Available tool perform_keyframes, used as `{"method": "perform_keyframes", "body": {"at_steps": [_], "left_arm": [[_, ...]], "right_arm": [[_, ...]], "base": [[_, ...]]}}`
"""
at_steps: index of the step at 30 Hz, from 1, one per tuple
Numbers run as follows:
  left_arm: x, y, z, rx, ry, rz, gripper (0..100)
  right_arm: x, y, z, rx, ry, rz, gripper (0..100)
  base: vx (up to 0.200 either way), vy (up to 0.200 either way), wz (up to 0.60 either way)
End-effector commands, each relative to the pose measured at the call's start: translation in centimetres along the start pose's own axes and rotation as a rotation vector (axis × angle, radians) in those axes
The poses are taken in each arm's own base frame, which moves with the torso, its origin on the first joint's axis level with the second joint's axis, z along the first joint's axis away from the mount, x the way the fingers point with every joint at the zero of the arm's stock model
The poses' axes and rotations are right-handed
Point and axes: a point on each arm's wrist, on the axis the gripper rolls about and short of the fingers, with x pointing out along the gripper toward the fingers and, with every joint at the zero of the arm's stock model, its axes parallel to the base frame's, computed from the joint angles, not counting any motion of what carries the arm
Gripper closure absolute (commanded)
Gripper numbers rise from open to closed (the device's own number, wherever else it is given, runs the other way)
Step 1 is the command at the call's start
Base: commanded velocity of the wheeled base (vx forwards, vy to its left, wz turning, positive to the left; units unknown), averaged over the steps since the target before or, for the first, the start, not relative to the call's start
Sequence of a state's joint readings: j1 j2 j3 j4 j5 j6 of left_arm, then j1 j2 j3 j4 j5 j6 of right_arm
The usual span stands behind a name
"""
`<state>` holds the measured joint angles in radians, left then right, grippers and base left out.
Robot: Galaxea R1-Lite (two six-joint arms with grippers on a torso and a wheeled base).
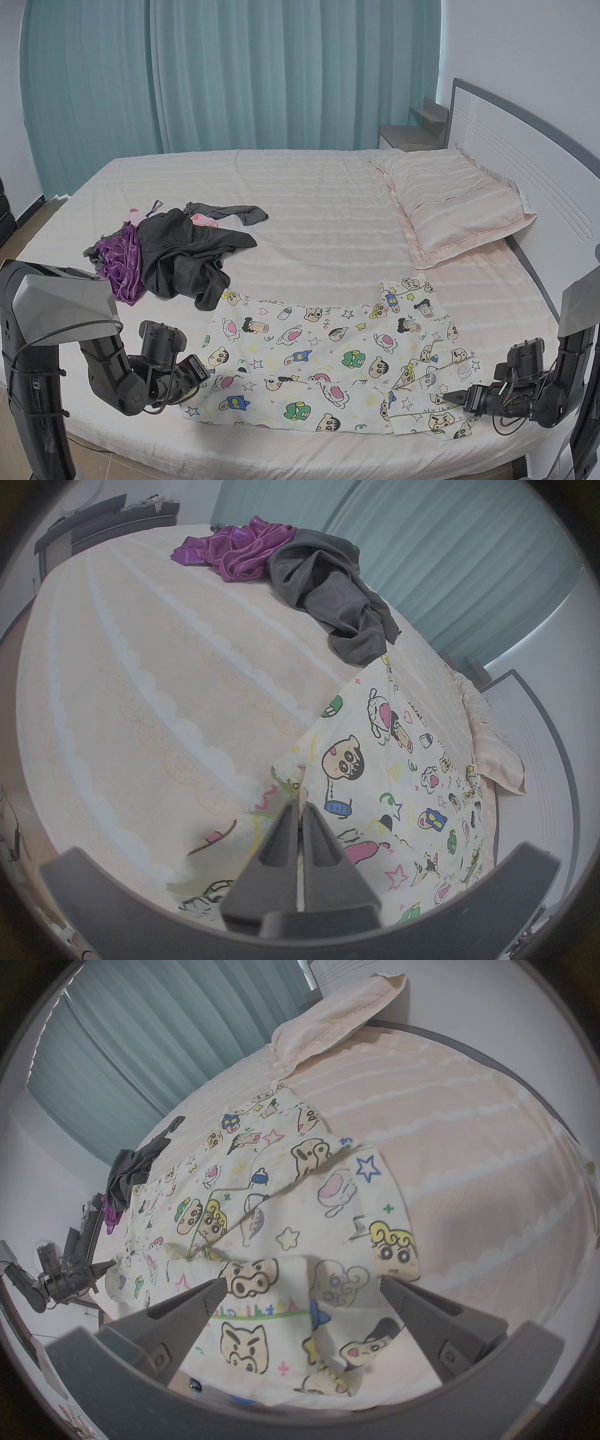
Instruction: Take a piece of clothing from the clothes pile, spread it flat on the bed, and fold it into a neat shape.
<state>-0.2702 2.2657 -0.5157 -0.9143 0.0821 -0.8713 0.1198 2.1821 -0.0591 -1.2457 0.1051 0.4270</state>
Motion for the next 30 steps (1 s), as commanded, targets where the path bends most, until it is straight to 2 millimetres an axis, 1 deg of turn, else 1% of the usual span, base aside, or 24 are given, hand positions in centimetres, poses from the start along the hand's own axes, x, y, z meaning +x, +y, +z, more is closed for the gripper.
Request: {"method": "perform_keyframes", "body": {"at_steps": [1, 7, 8, 14, 26, 30], "left_arm": [[0.1, 0.1, -0.1, 0.0, 0.002, 0.004, 100], [0.1, 0.1, -0.1, 0.0, 0.002, 0.004, 100], [0.1, 0.1, 0.0, -0.001, 0.003, 0.002, 100], [0.1, 0.1, 0.0, -0.001, 0.003, 0.002, 100], [0.1, 0.1, 0.0, -0.003, 0.002, 0.003, 100], [0.1, 0.1, 0.0, -0.001, 0.001, 0.002, 100]], "right_arm": [[-0.1, 0.3, -0.4, -0.012, 0.014, 0.008, 0], [0.0, 0.9, -1.0, -0.003, 0.042, 0.02, 0], [0.0, 0.9, -1.0, -0.001, 0.042, 0.019, 100], [-0.1, 1.0, -0.8, -0.003, 0.016, 0.025, 100], [-0.6, 0.9, -1.2, -0.02, 0.014, 0.019, 100], [-1.5, 1.4, -0.7, -0.031, -0.043, 0.016, 100]], "base": [[0.0, 0.0, 0.0], [0.0, 0.0, 0.0], [0.0, 0.0, 0.0], [0.0, 0.0, 0.0], [0.0, 0.0, 0.0], [0.0, 0.0, 0.0]]}}
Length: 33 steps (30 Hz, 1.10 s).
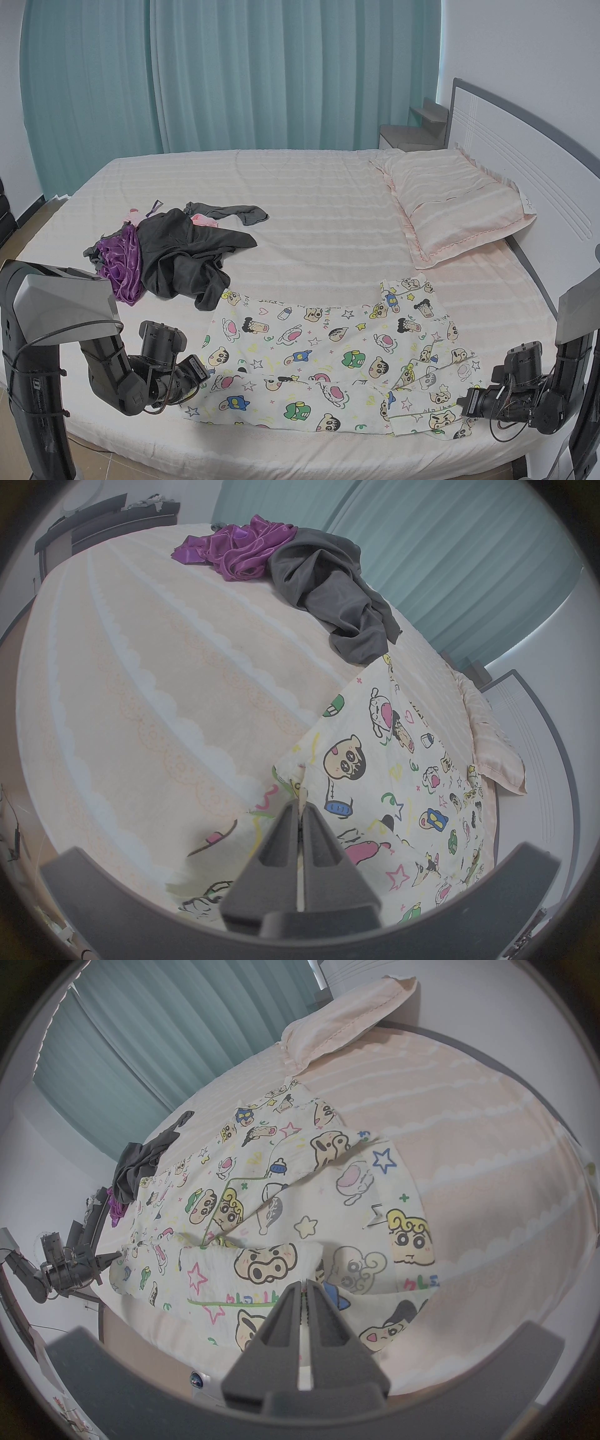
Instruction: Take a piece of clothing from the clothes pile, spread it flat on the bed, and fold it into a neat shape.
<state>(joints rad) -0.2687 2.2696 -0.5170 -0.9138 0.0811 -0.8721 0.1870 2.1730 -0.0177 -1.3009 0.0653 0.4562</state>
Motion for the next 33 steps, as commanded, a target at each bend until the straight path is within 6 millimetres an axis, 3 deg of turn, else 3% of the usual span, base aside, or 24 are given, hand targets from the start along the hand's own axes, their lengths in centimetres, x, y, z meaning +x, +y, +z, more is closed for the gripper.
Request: {"method": "perform_keyframes", "body": {"at_steps": [1, 9, 25, 26, 33], "left_arm": [[0.0, 0.0, 0.0, 0.0, -0.002, -0.002, 100], [0.1, -0.1, 0.0, 0.0, -0.002, -0.002, 100], [0.2, -0.1, 0.0, 0.003, 0.0, -0.001, 100], [0.2, 0.0, 0.0, 0.002, -0.001, -0.001, 100], [0.2, -0.1, 0.0, 0.003, 0.0, -0.001, 100]], "right_arm": [[-1.1, 0.3, 0.3, -0.009, -0.035, 0.007, 100], [-2.8, 0.9, -0.7, -0.055, 0.063, -0.006, 100], [-2.3, 0.6, -1.8, -0.101, 0.156, -0.039, 100], [-2.1, 0.5, -1.9, -0.1, 0.165, -0.043, 0], [-2.1, 0.5, -1.4, -0.092, 0.131, -0.037, 0]], "base": [[0.0, 0.0, 0.0], [0.0, 0.0, 0.0], [0.0, 0.0, 0.0], [0.0, 0.0, 0.0], [0.0, 0.0, 0.0]]}}
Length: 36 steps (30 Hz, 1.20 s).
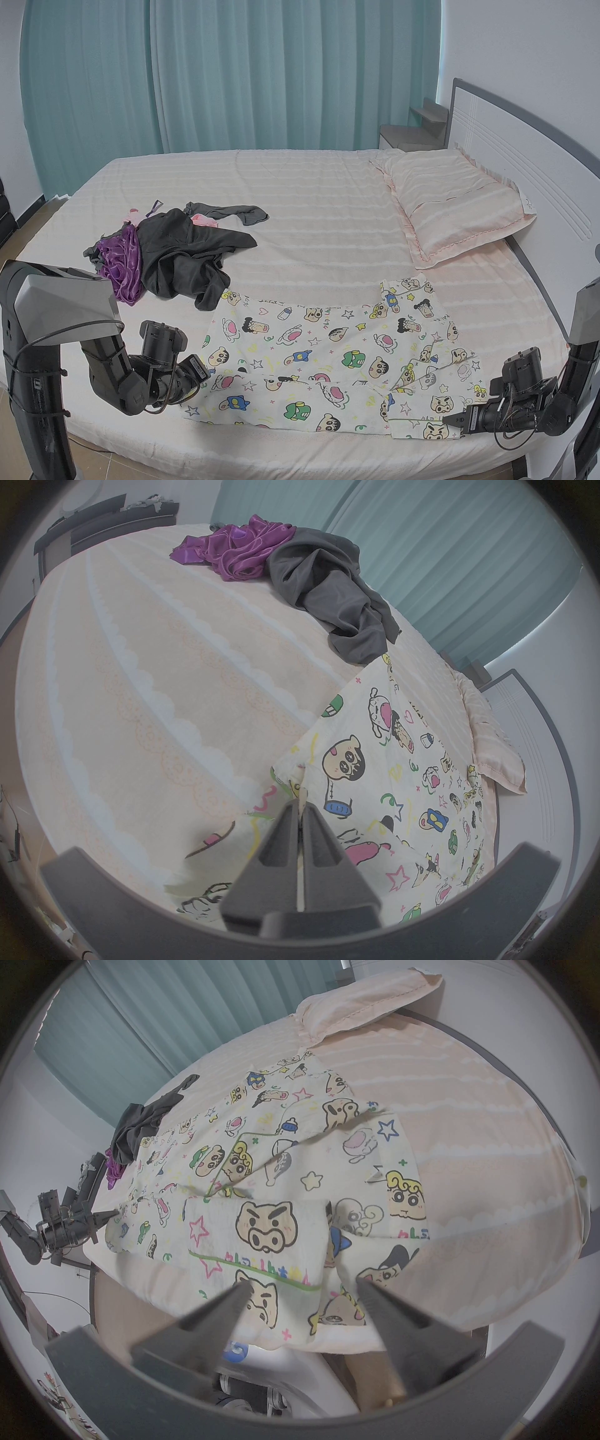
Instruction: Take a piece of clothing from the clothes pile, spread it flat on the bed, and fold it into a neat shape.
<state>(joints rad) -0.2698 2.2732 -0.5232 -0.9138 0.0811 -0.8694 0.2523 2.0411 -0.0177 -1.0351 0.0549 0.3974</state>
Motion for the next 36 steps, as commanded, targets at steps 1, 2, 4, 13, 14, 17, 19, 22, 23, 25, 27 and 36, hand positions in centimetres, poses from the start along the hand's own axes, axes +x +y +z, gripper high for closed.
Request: {"method": "perform_keyframes", "body": {"at_steps": [1, 2, 4, 13, 14, 17, 19, 22, 23, 25, 27, 36], "left_arm": [[0.0, 0.1, 0.0, -0.001, 0.0, 0.002, 100], [0.0, 0.0, 0.0, 0.0, 0.001, 0.001, 100], [0.0, 0.0, 0.0, 0.0, 0.001, 0.001, 100], [0.1, 0.0, 0.0, -0.003, -0.001, 0.001, 100], [0.1, 0.0, 0.0, -0.003, -0.001, 0.001, 100], [0.0, 0.0, 0.1, -0.003, -0.003, -0.002, 100], [0.0, 0.0, 0.1, -0.003, -0.003, -0.002, 100], [0.0, 0.0, 0.1, -0.003, -0.003, -0.002, 100], [0.0, 0.0, 0.1, -0.003, -0.003, -0.002, 100], [0.0, 0.0, 0.1, -0.003, -0.003, -0.002, 100], [0.0, 0.0, 0.1, -0.003, -0.003, -0.002, 100], [0.0, 0.0, 0.1, -0.004, -0.004, -0.001, 100]], "right_arm": [[-0.2, -0.3, 0.0, 0.011, -0.008, -0.008, 0], [-0.3, -0.5, 0.4, 0.024, -0.04, -0.007, 0], [-0.4, -1.1, 1.3, 0.045, -0.103, 0.007, 0], [1.4, -4.0, 1.2, -0.106, -0.035, 0.159, 0], [1.4, -4.2, 1.2, -0.117, -0.034, 0.167, 0], [2.1, -6.1, 1.0, -0.2, -0.042, 0.266, 0], [2.6, -7.0, 0.9, -0.249, -0.074, 0.291, 0], [3.6, -7.5, 0.7, -0.266, -0.091, 0.31, 0], [3.9, -7.5, 0.7, -0.271, -0.101, 0.311, 0], [4.5, -7.6, 0.6, -0.276, -0.108, 0.333, 0], [4.9, -7.6, 0.3, -0.281, -0.107, 0.368, 0], [5.3, -6.9, 0.1, -0.299, -0.093, 0.453, 0]], "base": [[0.0, 0.0, 0.0], [0.0, 0.0, 0.0], [0.0, 0.0, 0.0], [0.0, 0.0, 0.0], [0.0, 0.0, 0.0], [0.0, 0.0, 0.0], [0.0, 0.0, 0.0], [0.0, 0.0, 0.0], [0.0, 0.0, 0.0], [0.0, 0.0, 0.0], [0.0, 0.0, 0.0], [0.0, 0.0, 0.0]]}}
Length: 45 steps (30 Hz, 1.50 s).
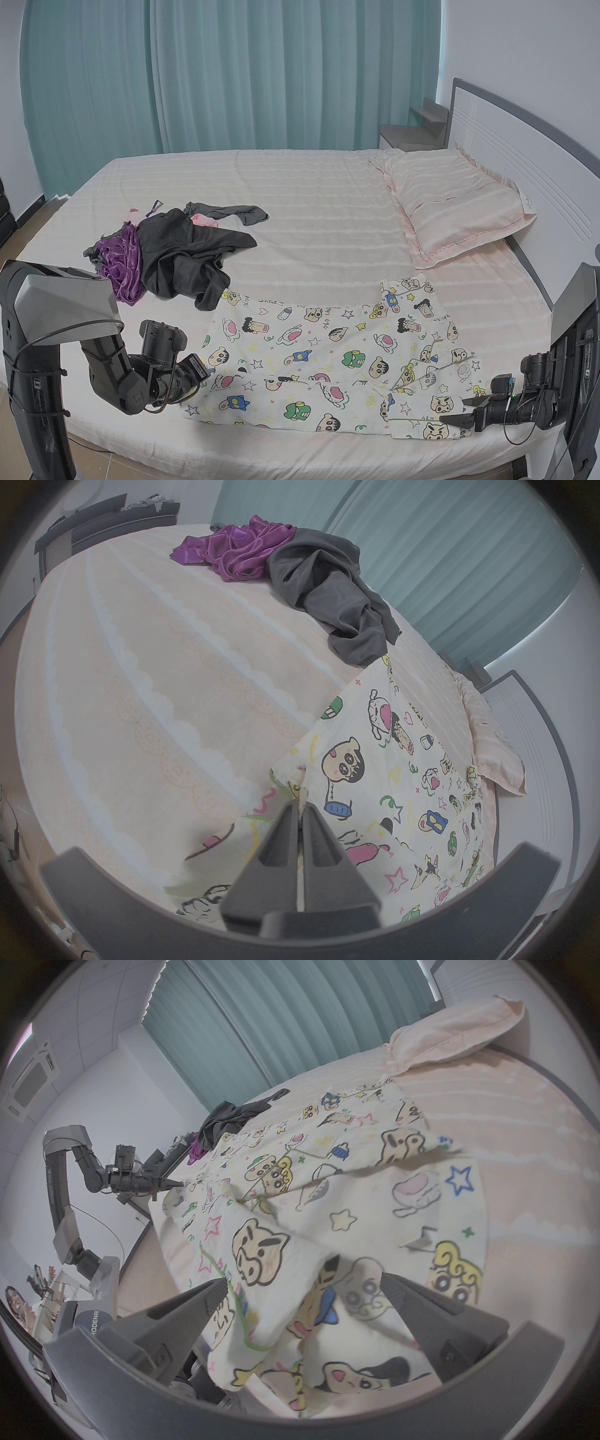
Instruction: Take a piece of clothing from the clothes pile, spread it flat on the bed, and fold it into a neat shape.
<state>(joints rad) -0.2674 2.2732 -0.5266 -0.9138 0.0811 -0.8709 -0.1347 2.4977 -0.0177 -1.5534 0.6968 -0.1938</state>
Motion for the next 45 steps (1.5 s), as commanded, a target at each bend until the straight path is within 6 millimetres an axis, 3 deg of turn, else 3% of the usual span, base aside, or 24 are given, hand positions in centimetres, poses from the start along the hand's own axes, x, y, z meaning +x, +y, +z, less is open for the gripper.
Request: {"method": "perform_keyframes", "body": {"at_steps": [1, 3, 4, 23, 31, 40, 45], "left_arm": [[0.0, 0.0, 0.0, -0.001, 0.0, 0.001, 100], [0.0, 0.0, 0.0, -0.001, -0.001, -0.001, 100], [0.0, 0.0, 0.0, -0.001, -0.001, -0.001, 100], [-0.1, 0.6, 0.9, -0.028, -0.024, 0.013, 100], [-1.5, 0.2, 1.3, -0.06, -0.046, -0.015, 100], [-4.3, -0.2, 1.2, -0.053, -0.06, -0.064, 100], [-4.7, 0.2, 0.8, -0.043, -0.041, -0.05, 100]], "right_arm": [[0.3, 0.4, -0.7, 0.015, 0.031, 0.035, 0], [0.3, 0.5, -0.7, 0.013, 0.033, 0.04, 0], [0.4, 0.6, -0.6, 0.009, 0.032, 0.043, 100], [-1.2, 0.1, 0.7, 0.08, -0.064, 0.077, 100], [-1.5, 0.0, 1.0, 0.07, -0.082, 0.068, 100], [-1.8, -0.1, 1.3, 0.042, -0.097, 0.045, 100], [-1.9, 0.0, 1.5, 0.029, -0.106, 0.043, 100]], "base": [[0.0, 0.0, 0.0], [0.0, 0.0, 0.0], [0.0, 0.0, 0.0], [0.0, 0.0, 0.0], [0.0, 0.0, 0.0], [0.0, 0.0, 0.0], [0.0, 0.0, 0.0]]}}
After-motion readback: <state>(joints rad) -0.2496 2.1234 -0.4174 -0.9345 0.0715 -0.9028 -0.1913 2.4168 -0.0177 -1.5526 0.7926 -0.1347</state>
